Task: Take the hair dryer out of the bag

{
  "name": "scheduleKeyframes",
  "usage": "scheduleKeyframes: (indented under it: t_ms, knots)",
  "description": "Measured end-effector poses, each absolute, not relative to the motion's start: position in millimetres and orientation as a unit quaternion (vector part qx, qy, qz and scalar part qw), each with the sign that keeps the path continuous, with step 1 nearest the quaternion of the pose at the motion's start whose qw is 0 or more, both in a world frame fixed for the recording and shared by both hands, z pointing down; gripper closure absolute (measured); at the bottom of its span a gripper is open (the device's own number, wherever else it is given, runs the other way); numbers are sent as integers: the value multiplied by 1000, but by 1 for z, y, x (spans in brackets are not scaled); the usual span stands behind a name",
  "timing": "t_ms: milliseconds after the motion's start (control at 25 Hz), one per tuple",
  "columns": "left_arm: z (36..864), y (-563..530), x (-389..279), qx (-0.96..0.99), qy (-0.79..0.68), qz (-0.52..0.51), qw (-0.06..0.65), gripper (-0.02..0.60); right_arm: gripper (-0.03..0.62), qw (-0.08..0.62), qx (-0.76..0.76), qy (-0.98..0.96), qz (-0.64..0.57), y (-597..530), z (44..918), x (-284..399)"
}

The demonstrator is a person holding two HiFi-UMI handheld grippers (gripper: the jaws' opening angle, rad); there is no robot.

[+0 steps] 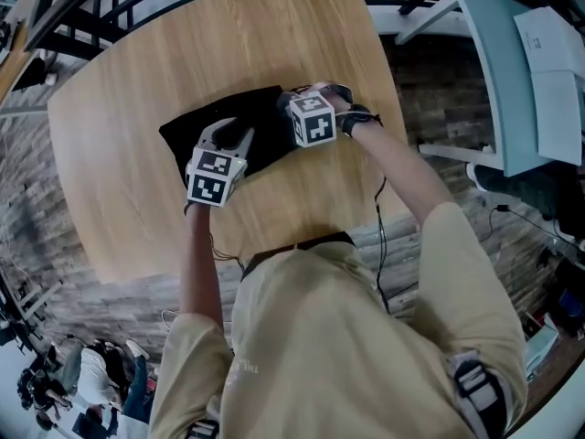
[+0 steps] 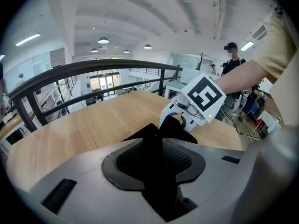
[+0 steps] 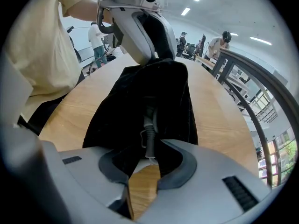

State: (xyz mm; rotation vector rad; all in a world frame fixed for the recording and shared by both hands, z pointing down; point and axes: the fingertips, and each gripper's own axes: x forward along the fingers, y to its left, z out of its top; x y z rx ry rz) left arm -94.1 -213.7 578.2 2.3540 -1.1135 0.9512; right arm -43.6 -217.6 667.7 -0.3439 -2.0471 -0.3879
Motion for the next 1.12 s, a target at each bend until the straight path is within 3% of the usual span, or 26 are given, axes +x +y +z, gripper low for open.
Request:
scheduleKeyframes:
  t_ms: [200,680,1120]
  knots:
    - [570,-198,-143,804,-466,289,229,394,508,495,-145,-842,-160,-218,668,-43]
    - [626,-125,-274,697,-566,255,359,336,508,511,-149,-832,-158,-218,671,-47]
    - [681,-112,-315,666,-554,272,419,356,508,524,-148,-824,-156,-217,672,-51]
